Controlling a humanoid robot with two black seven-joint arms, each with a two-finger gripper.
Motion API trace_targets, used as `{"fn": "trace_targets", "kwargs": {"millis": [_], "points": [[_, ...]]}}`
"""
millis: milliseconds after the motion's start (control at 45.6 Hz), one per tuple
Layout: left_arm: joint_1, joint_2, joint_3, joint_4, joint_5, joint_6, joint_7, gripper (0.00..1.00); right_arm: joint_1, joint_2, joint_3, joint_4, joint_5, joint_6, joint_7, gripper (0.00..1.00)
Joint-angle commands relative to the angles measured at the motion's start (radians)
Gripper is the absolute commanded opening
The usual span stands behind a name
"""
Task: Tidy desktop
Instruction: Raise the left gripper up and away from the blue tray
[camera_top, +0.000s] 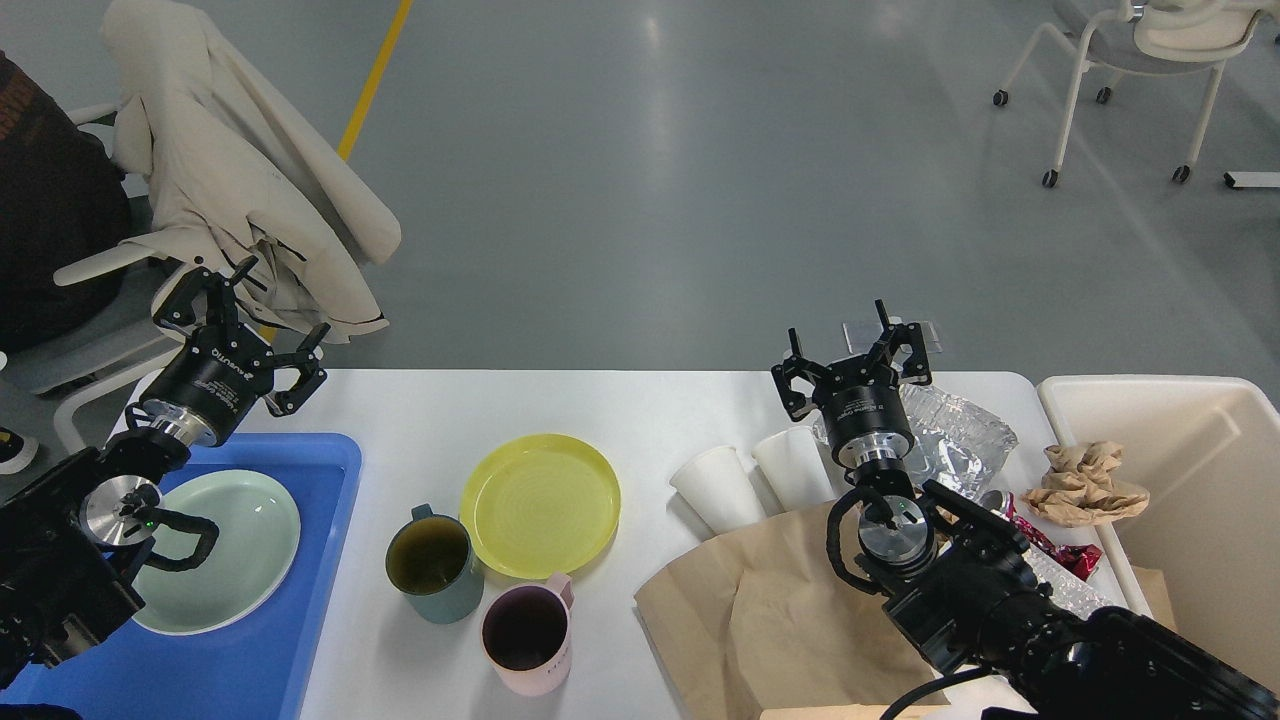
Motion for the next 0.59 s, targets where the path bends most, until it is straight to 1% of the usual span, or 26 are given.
{"fn": "trace_targets", "kwargs": {"millis": [0, 131, 219, 307, 438, 504, 570], "points": [[-0.005, -0.011, 0.000, -0.001, 0.000, 0.002, -0.007, 1.00, 0.000, 0.000, 0.000, 0.000, 0.000, 0.000, 0.000, 1.00], [-0.003, -0.030, -0.014, -0.002, -0.002, 0.006, -0.009, 1.00, 0.000, 0.000, 0.000, -0.001, 0.000, 0.000, 0.000, 1.00], [-0.006, -0.028, 0.000, -0.002, -0.002, 0.009, -0.007, 1.00, 0.000, 0.000, 0.000, 0.000, 0.000, 0.000, 0.000, 1.00], [-0.013, -0.007, 0.006, -0.024, -0.003, 0.008, -0.007, 1.00, 0.000, 0.000, 0.001, -0.001, 0.000, 0.000, 0.000, 1.00], [-0.049, 0.062, 0.020, -0.062, -0.003, 0.005, 0.008, 1.00, 0.000, 0.000, 0.000, -0.001, 0.000, 0.000, 0.000, 1.00], [-0.095, 0.123, 0.081, -0.100, -0.005, 0.005, 0.034, 1.00, 0.000, 0.000, 0.000, -0.001, 0.000, 0.000, 0.000, 1.00], [-0.170, 0.194, 0.191, -0.111, -0.003, 0.009, 0.086, 1.00, 0.000, 0.000, 0.000, -0.003, 0.000, 0.000, 0.000, 1.00]]}}
